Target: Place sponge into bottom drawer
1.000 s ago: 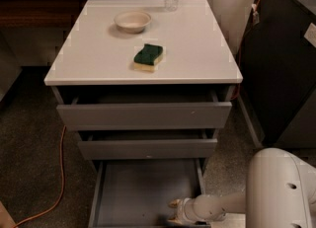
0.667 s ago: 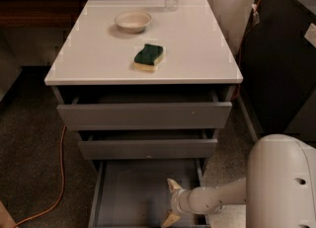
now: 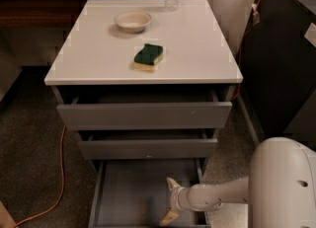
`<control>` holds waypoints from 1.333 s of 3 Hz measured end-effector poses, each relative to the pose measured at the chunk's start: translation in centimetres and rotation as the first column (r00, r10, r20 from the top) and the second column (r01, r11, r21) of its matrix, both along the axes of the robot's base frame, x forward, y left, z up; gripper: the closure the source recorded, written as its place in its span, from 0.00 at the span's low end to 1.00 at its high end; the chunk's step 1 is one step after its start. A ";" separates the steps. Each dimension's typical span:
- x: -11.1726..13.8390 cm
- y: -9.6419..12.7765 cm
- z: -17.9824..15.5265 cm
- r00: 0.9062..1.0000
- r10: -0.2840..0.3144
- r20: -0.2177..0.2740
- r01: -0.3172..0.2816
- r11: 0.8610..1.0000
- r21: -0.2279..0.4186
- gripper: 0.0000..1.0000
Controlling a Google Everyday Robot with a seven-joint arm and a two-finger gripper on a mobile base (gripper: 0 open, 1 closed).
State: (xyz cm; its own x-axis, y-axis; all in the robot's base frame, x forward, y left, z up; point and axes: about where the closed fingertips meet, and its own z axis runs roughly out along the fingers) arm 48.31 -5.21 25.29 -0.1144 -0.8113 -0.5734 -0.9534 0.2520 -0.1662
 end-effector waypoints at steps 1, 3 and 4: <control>1.8 0.8 1.5 0.995 -0.081 -0.050 0.084 0.995 0.058 0.00; 6.1 2.5 9.7 0.971 -0.227 -0.080 0.236 0.963 0.131 0.00; 5.9 2.5 9.7 0.971 -0.224 -0.080 0.233 0.964 0.128 0.00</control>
Offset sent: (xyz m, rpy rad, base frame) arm 0.0685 0.0232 0.0974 0.1689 0.0959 -0.2693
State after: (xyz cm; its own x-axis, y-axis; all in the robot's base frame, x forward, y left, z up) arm 54.21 -2.71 34.98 -0.3281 -0.6747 -0.6611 -0.8753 0.4803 -0.0558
